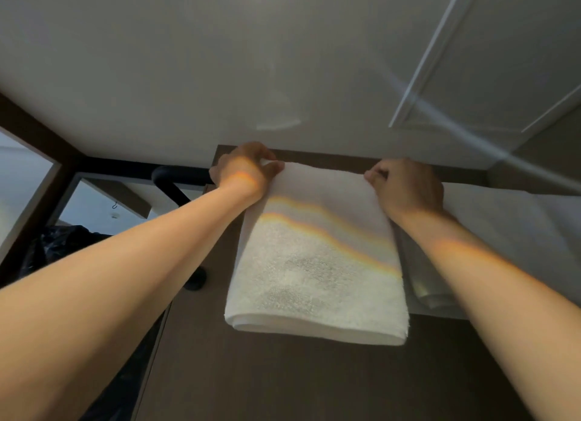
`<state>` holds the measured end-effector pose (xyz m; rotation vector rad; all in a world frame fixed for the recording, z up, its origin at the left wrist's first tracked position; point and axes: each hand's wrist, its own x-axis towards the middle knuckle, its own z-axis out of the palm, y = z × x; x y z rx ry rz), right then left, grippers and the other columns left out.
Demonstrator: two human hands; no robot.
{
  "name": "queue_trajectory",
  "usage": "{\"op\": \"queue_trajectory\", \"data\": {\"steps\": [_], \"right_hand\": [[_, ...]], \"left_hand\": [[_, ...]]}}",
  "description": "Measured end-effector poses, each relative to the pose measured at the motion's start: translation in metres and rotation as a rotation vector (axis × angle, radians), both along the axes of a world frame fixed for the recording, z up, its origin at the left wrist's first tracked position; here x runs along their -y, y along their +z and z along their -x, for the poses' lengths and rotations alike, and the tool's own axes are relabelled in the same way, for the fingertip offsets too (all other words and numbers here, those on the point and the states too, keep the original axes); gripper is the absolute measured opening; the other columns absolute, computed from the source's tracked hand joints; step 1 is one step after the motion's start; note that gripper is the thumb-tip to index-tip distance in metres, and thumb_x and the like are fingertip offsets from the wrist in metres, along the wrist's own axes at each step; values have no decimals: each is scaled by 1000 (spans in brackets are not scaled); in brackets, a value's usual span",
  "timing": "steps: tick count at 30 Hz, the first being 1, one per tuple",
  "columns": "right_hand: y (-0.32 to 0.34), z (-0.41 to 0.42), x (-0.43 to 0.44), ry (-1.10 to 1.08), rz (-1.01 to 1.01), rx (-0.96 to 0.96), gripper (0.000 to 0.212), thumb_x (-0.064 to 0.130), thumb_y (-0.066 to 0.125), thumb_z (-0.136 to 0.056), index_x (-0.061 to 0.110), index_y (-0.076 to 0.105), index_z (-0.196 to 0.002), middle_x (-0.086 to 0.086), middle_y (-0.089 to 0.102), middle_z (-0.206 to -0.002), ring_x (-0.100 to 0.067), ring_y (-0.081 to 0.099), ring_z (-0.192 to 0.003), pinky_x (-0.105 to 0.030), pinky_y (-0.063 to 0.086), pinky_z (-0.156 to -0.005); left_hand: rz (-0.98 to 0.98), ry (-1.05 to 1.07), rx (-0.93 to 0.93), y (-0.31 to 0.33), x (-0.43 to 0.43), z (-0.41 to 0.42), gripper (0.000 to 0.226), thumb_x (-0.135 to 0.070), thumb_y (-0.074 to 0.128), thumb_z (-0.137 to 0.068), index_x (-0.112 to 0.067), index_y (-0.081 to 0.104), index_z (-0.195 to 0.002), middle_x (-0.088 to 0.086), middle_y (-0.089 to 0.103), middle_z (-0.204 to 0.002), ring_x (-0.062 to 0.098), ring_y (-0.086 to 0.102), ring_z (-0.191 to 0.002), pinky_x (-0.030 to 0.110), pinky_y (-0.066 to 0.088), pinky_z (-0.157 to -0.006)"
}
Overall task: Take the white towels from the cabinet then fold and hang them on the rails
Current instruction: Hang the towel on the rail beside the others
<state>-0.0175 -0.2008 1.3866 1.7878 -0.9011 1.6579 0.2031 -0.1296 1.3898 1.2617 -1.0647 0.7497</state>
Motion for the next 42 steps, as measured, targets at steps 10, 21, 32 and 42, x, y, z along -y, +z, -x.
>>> {"op": "queue_trajectory", "data": {"steps": [10, 21, 32, 42], "right_hand": [[-5, -5, 4, -223, -99, -175, 68, 62, 23, -97, 13, 61, -123, -14, 55, -135, -35, 38, -128, -43, 28, -103], [-48, 16, -11, 237, 125, 111, 39, 40, 57, -94, 16, 56, -124, -6, 55, -126, -26, 49, -118, -39, 42, -96], [-74, 25, -23, 388, -370, 86, 48, 58, 50, -92, 18, 63, -114, 0, 65, -102, -24, 62, -101, -36, 48, -86], [-54, 23, -22, 613, -407, 135, 19, 31, 66, -91, 16, 69, -80, -1, 69, -83, -17, 62, -76, -33, 50, -77]], "left_hand": [[-242, 374, 152, -6, 11, -10, 80, -82, 11, -81, -28, 60, -115, 11, 62, -114, 35, 51, -114, 47, 29, -100], [-22, -90, 32, -39, -17, 0, 74, -69, 61, -75, -14, 52, -124, 8, 56, -121, 29, 50, -117, 43, 46, -94], [-161, -180, -117, -81, -28, 8, 42, -52, 47, -95, -10, 46, -102, -3, 44, -83, 14, 46, -77, 25, 35, -59], [-18, -417, -253, -66, -31, 24, 20, -32, 67, -89, -15, 63, -79, 0, 63, -79, 18, 60, -72, 25, 46, -59]]}}
